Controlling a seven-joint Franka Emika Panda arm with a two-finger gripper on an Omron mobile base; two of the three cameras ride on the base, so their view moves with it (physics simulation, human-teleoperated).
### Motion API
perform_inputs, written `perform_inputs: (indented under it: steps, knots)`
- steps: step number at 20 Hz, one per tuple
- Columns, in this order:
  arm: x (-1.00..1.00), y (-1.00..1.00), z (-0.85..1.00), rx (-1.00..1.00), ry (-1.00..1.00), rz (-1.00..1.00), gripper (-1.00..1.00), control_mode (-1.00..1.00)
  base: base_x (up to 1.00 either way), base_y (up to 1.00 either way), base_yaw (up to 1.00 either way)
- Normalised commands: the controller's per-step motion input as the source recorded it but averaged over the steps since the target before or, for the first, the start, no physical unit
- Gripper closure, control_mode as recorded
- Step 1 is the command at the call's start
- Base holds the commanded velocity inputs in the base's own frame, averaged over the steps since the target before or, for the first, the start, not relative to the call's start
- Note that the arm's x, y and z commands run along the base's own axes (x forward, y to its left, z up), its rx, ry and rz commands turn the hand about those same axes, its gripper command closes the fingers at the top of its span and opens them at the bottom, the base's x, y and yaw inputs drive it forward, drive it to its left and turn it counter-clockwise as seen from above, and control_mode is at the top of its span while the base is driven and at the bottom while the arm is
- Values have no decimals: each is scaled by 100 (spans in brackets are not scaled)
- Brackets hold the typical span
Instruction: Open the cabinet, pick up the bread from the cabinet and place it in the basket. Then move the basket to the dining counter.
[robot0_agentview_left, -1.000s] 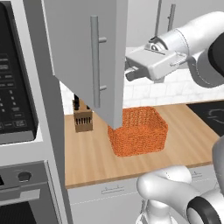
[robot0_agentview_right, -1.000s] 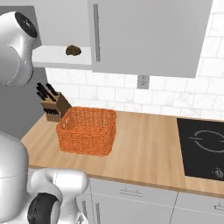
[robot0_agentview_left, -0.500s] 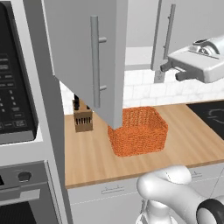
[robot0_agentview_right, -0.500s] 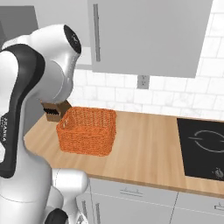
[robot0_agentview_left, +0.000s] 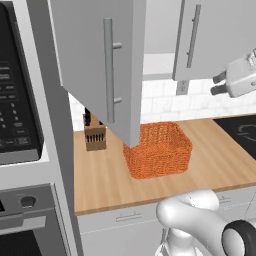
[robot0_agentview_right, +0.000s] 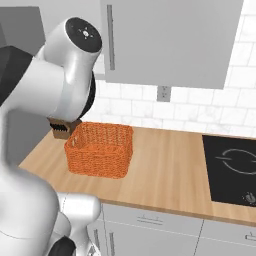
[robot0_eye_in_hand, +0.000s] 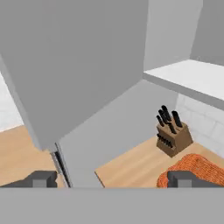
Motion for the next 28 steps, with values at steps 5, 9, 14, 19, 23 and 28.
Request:
perform_inputs:
  steps: [5, 9, 14, 19, 23, 28]
  knots:
    - [37, -59, 0, -30, 5, -59, -100, -100, 0, 0, 0]
    - [64, -26, -14, -10, 8, -61, -100, -100, 0, 0, 0]
    - [67, -24, -15, 0, -4, -44, -100, -100, 0, 0, 0]
    - [61, -15, 2, 0, -35, -31, -100, -100, 0, 0, 0]
    - [59, 0, 0, 2, -22, -12, -100, -100, 0, 0, 0]
    - [93, -4, 2, 9, -2, -2, -100, -100, 0, 0, 0]
